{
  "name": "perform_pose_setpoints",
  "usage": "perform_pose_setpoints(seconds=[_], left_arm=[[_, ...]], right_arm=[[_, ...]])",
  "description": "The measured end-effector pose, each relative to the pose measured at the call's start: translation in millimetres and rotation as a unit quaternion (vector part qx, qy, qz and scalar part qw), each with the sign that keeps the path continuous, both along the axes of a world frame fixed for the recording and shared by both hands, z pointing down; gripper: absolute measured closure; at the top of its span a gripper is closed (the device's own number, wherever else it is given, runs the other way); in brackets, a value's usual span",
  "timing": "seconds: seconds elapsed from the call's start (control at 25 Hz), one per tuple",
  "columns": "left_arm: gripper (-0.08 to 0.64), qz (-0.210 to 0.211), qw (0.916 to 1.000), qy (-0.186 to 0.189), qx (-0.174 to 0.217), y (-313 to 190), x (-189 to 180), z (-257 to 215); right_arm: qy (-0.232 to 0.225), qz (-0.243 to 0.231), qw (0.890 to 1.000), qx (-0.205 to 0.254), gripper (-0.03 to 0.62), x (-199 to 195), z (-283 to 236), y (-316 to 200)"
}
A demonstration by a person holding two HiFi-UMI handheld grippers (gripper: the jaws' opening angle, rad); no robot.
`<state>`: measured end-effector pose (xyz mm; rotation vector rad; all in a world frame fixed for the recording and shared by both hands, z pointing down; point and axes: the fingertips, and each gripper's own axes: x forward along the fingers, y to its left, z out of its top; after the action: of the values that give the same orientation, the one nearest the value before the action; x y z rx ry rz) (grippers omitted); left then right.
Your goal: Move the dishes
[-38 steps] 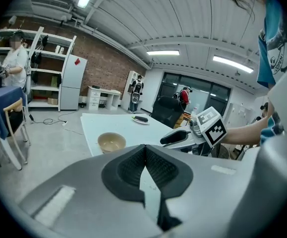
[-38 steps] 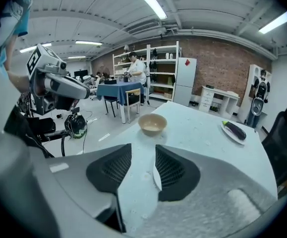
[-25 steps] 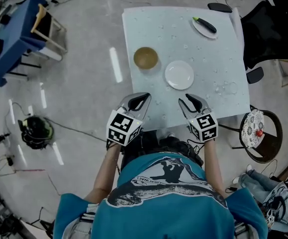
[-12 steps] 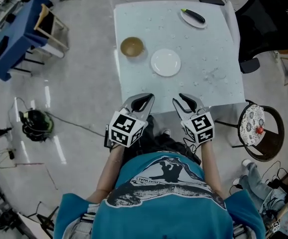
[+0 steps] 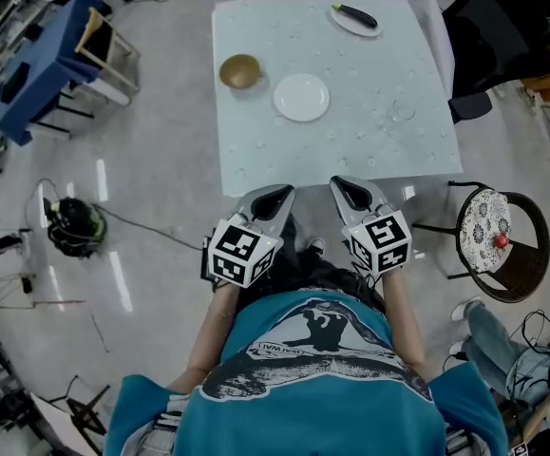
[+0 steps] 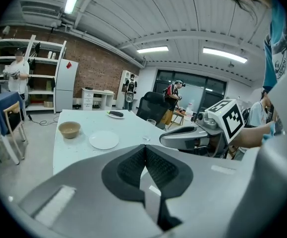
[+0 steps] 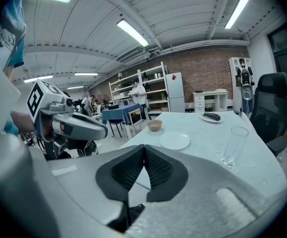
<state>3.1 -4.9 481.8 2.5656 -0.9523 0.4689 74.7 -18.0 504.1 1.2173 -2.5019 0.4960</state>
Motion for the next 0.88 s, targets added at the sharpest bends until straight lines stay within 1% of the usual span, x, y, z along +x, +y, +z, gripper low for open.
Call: perform_pose_setpoints(seconds=[0.12, 0.36, 0.44, 0.64, 0.88], left_arm=[[0.548, -0.001, 1.0, -0.003, 0.001, 14.6, 3.7, 0.9], [0.548, -0.001, 1.0, -0.004, -0.001, 42.7, 7.1, 2.3], [0.548, 0.001, 1.0, -0.006, -0.001, 50.9, 7.9, 4.2], [0.546, 0.006, 0.9999, -0.009, 0.002, 71.6, 9.5, 4.4], [0.548, 0.01, 0.9998, -0.014, 0.005, 85.5, 11.0, 2.1]], right_arm=[[-0.01, -0.002, 1.0, 0.001, 0.6, 2.6, -1.2, 12.9], [-0.001, -0.031, 0.999, 0.012, 0.598, -6.0, -0.6, 36.4], [-0.004, -0.037, 0.999, 0.015, 0.596, -9.0, -0.3, 43.1], [-0.032, -0.033, 0.999, 0.011, 0.592, -9.6, -3.6, 58.4], [-0.043, -0.028, 0.999, 0.012, 0.592, -7.3, -7.8, 66.5]])
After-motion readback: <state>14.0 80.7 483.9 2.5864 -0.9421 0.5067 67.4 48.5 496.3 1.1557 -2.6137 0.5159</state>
